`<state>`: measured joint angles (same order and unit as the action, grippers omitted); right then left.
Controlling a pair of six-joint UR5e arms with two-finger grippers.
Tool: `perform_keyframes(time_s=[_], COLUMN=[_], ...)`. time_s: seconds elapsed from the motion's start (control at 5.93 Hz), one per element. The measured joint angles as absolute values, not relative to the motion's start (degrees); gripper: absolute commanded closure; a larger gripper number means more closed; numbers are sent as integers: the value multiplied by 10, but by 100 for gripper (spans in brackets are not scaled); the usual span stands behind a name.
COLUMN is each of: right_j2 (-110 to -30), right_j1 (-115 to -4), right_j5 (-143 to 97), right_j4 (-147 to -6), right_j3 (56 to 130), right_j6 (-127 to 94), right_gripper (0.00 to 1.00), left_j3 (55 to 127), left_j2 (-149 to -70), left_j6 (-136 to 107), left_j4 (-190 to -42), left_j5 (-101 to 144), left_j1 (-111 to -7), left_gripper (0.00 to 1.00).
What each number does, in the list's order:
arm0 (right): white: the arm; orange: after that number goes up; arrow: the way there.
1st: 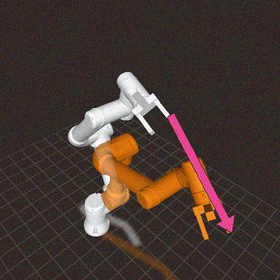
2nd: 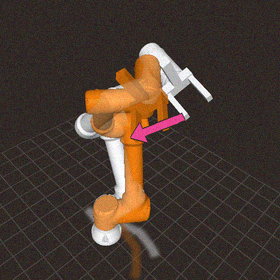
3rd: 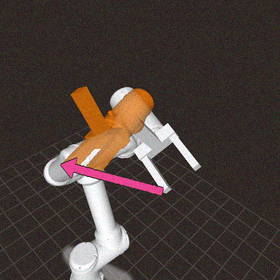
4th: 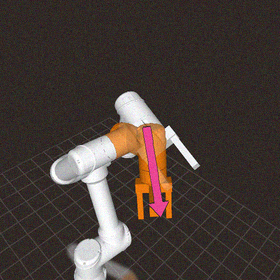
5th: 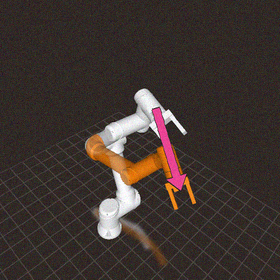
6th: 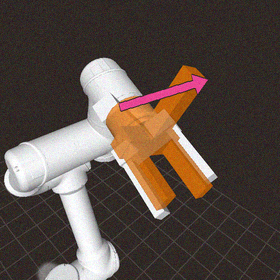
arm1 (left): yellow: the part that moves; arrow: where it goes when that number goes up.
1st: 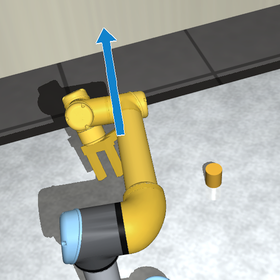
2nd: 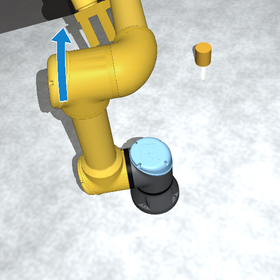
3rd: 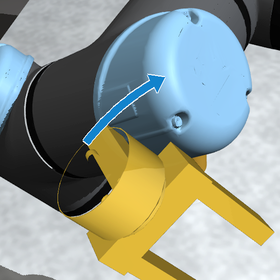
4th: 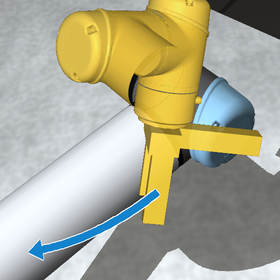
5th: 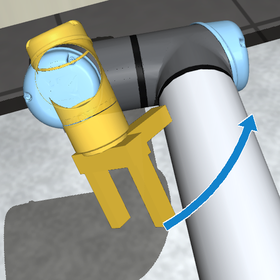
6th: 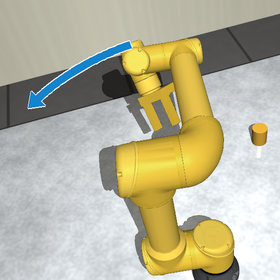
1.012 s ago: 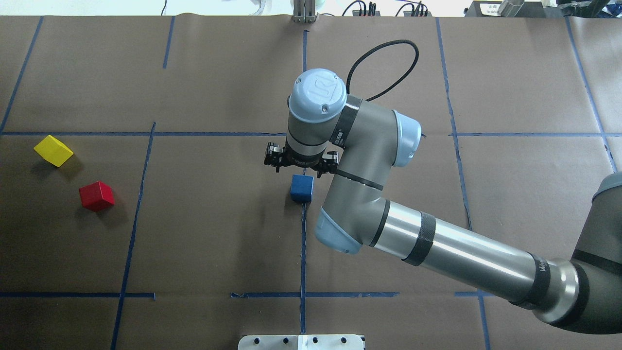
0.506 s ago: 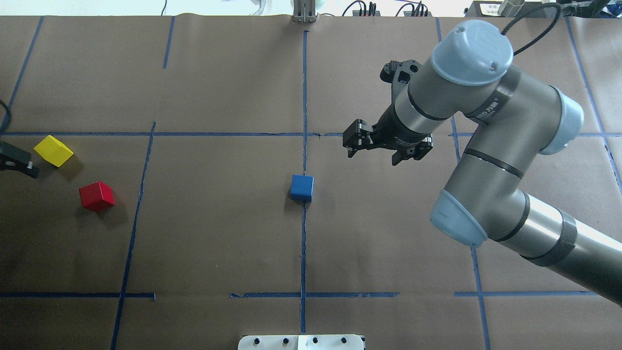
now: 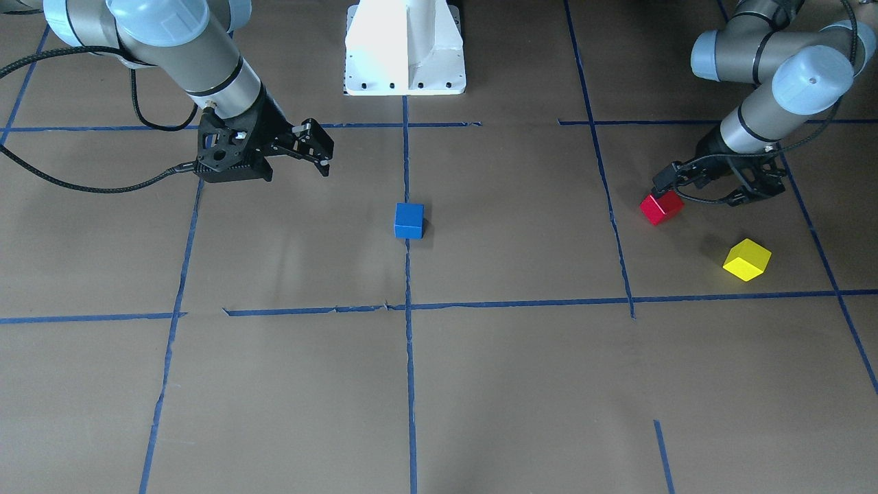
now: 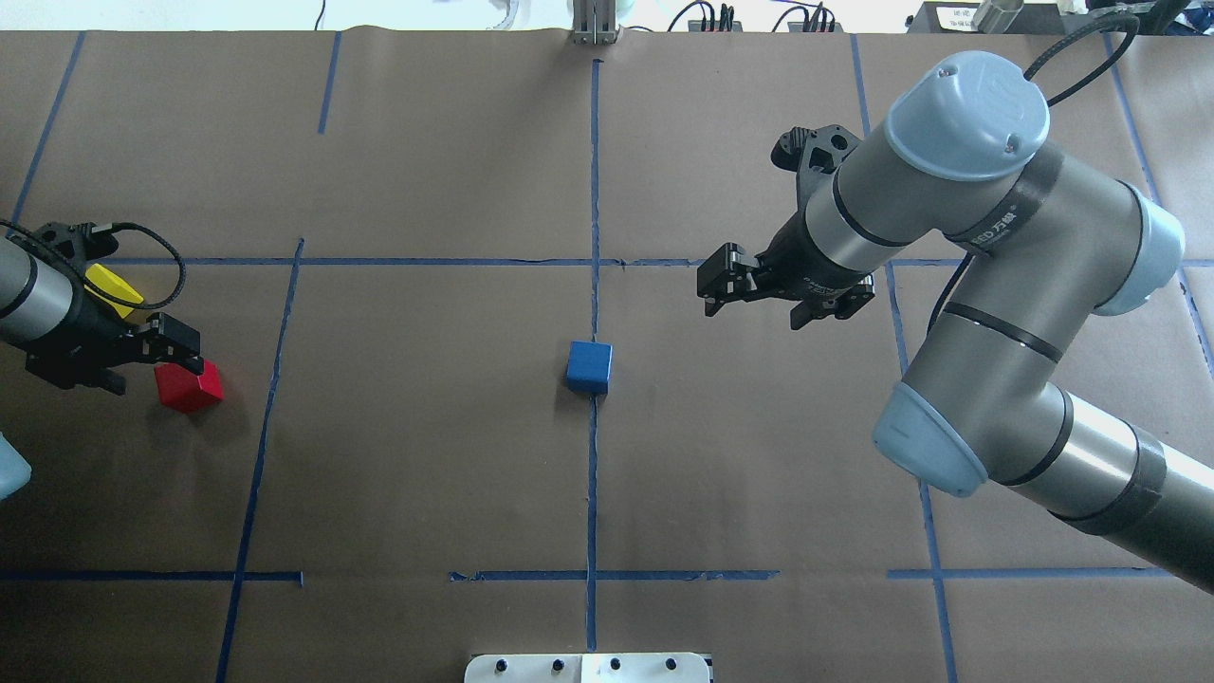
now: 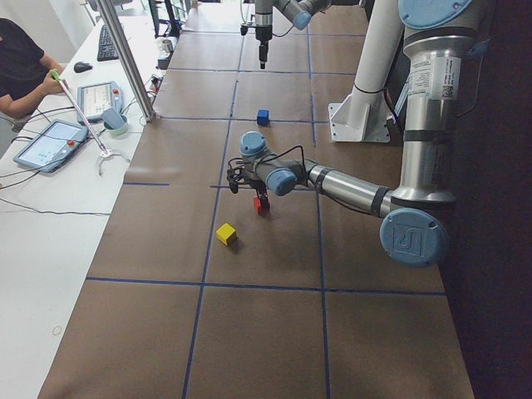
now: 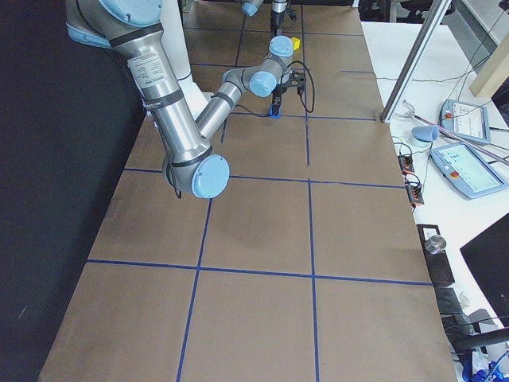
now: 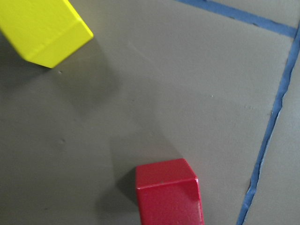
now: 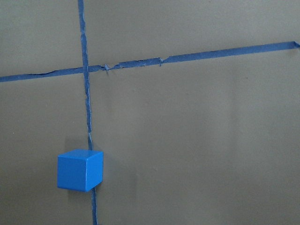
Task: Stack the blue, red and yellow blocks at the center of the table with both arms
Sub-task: 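Grasp the red cube with the left gripper while the right gripper withdraws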
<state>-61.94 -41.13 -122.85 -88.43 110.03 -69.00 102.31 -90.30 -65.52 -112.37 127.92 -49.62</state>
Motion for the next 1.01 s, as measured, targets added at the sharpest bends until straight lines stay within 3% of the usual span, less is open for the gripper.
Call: perform_keyframes(time_s=[0.51, 0.67, 0.84, 1.01], right_j2=[-619, -619, -619, -619], right_j1=[-404, -402, -401, -400], right_j5=[-1227, -1227, -1227, -1226], right_j4=[-884, -883, -883, -883], right_j3=[1101, 1101, 1101, 1101], right_j6=[-691, -692, -692, -693], right_gripper=[0, 0, 0, 0], left_j3=[992, 978, 965, 960], left_j2=[-925, -935, -942, -944], left_j6=[-658, -658, -658, -657], left_j4=[-1125, -1125, -1125, -1125], left_j5=[1272, 1272, 1272, 1272], left_j1=[-483, -483, -483, -483], left_gripper=[0, 30, 84, 100])
